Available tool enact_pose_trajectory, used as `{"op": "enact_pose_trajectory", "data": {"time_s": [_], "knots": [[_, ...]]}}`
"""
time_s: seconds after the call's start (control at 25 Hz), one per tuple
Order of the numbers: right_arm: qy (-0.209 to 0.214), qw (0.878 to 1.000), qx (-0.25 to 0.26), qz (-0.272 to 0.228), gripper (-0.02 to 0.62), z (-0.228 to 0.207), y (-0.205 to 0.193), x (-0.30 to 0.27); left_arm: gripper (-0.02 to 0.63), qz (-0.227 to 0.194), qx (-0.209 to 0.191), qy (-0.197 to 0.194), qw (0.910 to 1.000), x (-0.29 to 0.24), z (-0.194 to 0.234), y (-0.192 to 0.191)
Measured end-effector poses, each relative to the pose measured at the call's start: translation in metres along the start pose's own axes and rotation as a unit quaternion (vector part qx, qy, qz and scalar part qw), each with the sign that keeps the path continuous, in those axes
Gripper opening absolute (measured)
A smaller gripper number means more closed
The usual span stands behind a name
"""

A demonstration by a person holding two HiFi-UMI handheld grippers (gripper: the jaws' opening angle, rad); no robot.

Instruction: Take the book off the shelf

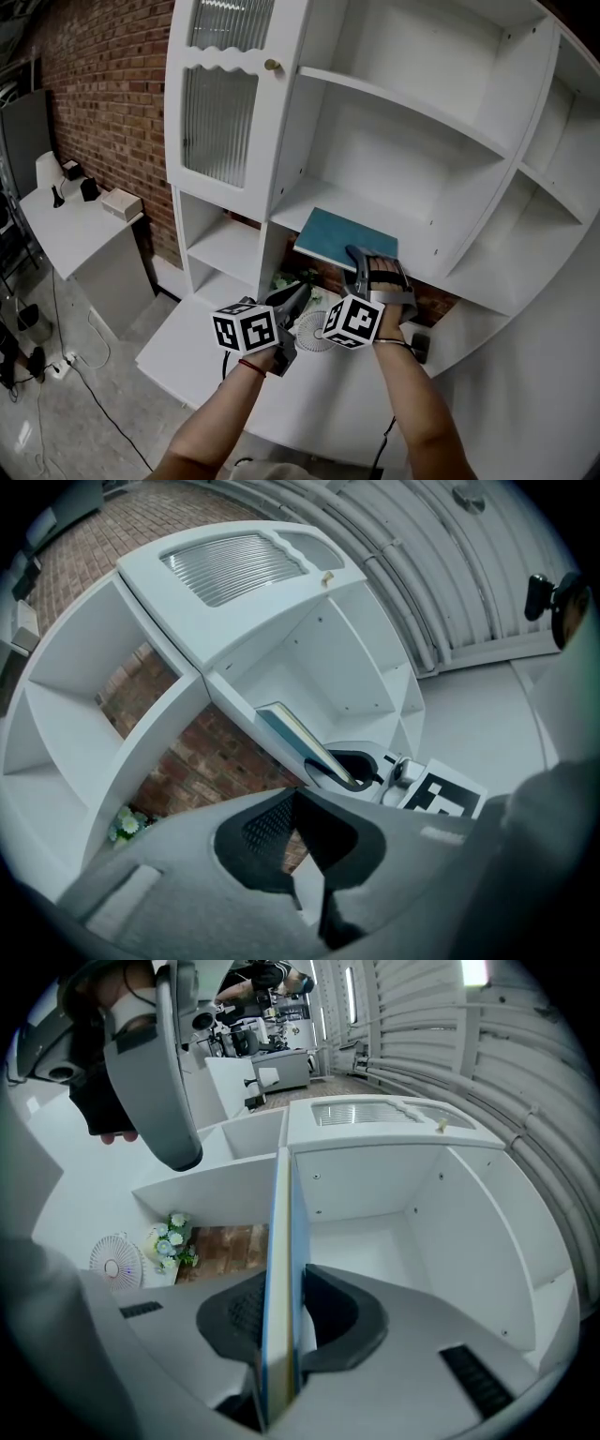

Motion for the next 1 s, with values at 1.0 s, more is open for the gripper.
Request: {"op": "enact_pose_trajectory", "data": {"time_s": [1.0], "knots": [[-0.054,0.994,-0.081,-0.049,0.055,-0.016,0.005,0.030,0.009,0.001,-0.024,0.003,0.9997,0.009,-0.011,-0.001]]}}
Point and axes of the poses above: the fingertips, and each gripper's own axes: x backward along the fingers, z to its left, y out of its top, the point moved 1 cm from there along x, backward along the fingers, and after that the axes turned 2 degrees about -z, right-handed, at the moved point
